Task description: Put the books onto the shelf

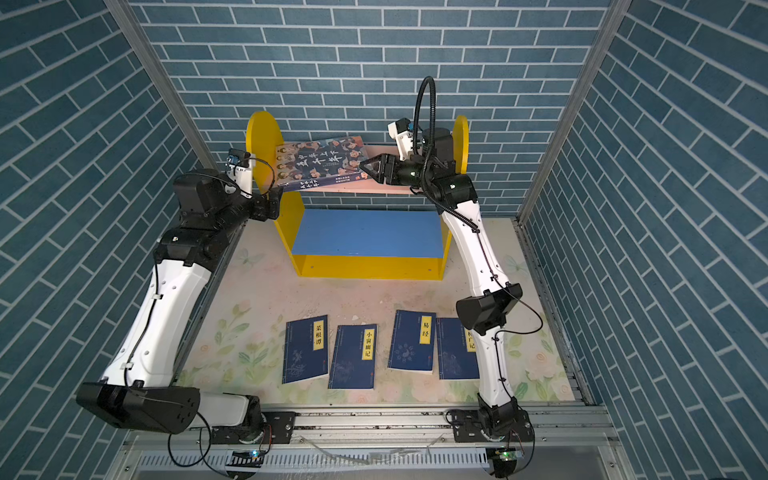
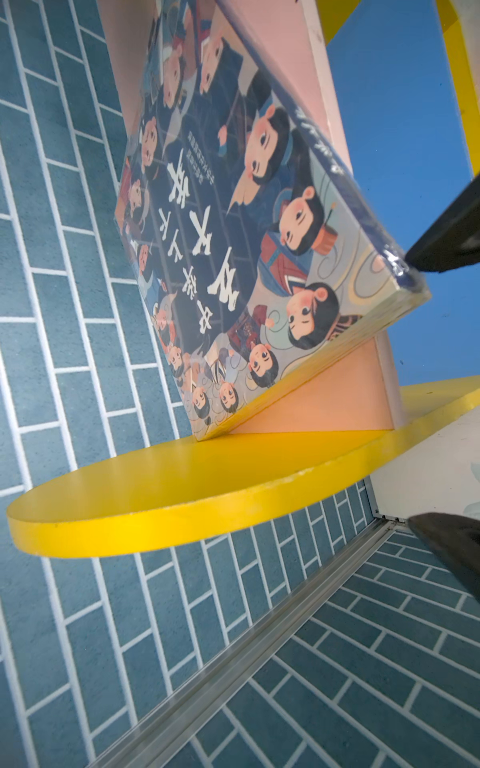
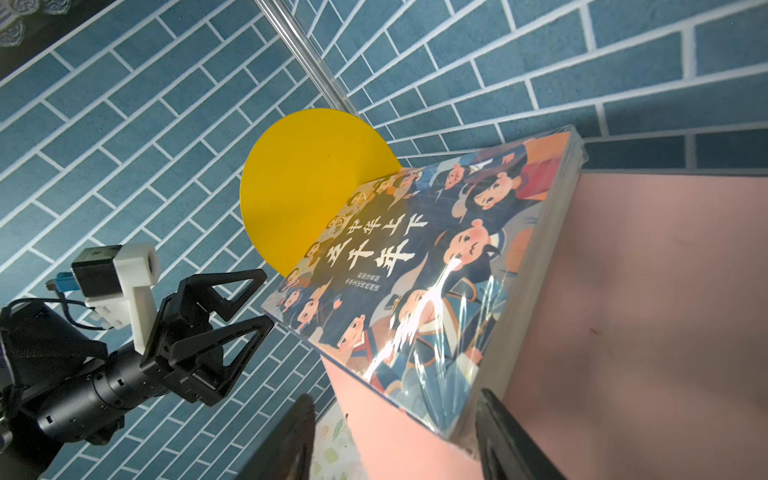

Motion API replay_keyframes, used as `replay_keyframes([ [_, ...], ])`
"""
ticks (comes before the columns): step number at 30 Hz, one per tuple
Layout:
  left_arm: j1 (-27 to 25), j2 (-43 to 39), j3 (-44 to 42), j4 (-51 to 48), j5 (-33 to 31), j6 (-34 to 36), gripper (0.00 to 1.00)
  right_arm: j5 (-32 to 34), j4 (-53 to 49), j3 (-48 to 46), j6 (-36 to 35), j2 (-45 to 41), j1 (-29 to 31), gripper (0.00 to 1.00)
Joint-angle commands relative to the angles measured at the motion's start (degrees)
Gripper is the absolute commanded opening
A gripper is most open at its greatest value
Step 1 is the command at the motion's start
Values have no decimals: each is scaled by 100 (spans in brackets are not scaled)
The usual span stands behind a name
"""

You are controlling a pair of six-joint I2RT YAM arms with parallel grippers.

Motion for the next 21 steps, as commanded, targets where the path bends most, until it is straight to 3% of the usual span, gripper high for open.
replay_keyframes([
  [1, -2, 59, 96, 225, -339, 70, 91, -275, -824, -44, -20, 17, 135, 62],
  [21, -2, -38, 60, 285, -1022, 208, 92, -117, -1249, -91, -245, 8, 529, 62],
])
